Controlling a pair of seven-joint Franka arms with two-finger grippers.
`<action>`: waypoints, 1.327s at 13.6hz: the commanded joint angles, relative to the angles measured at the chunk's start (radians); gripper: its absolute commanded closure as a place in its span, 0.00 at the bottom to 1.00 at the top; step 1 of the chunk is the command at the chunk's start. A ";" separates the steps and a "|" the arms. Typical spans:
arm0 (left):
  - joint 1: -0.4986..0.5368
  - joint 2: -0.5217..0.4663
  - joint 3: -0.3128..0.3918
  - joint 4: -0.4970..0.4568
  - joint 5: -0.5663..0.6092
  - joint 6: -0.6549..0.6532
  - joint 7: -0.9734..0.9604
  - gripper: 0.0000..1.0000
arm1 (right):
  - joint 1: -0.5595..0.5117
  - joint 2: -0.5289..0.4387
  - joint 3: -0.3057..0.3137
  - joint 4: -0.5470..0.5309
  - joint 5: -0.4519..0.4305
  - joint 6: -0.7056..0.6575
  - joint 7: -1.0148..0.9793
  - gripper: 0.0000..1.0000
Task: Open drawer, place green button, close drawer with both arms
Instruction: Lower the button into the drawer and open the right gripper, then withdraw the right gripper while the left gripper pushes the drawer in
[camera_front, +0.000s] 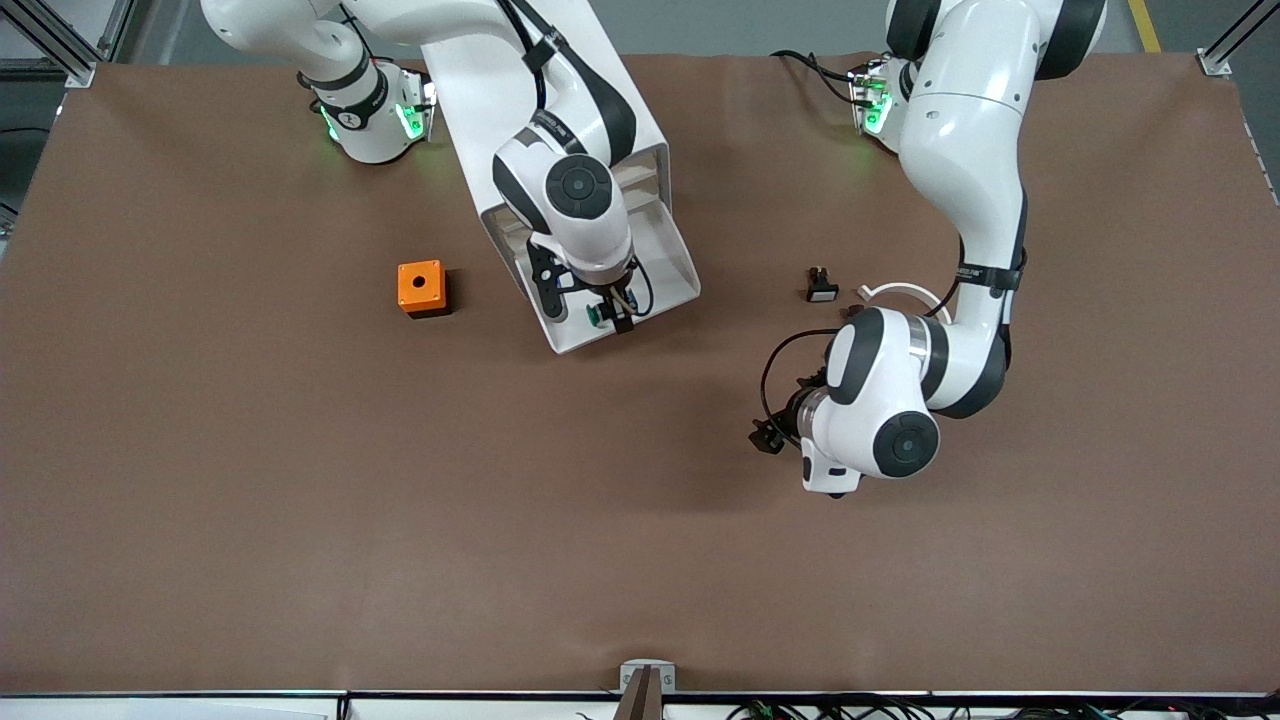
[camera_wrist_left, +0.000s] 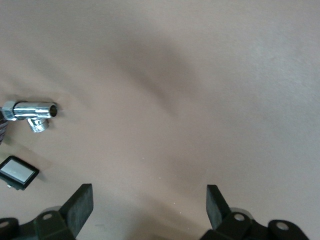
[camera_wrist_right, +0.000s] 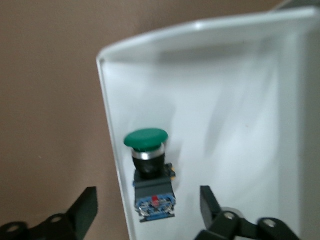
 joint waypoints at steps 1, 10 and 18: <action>-0.056 -0.014 -0.008 -0.019 0.030 0.067 0.015 0.01 | -0.093 -0.018 0.005 0.111 -0.008 -0.154 -0.180 0.00; -0.201 0.017 -0.023 -0.022 0.024 0.107 0.256 0.00 | -0.413 -0.096 -0.002 0.285 -0.057 -0.329 -0.959 0.00; -0.337 0.008 -0.026 -0.041 0.018 0.098 0.115 0.00 | -0.725 -0.239 -0.002 0.271 -0.079 -0.423 -1.711 0.00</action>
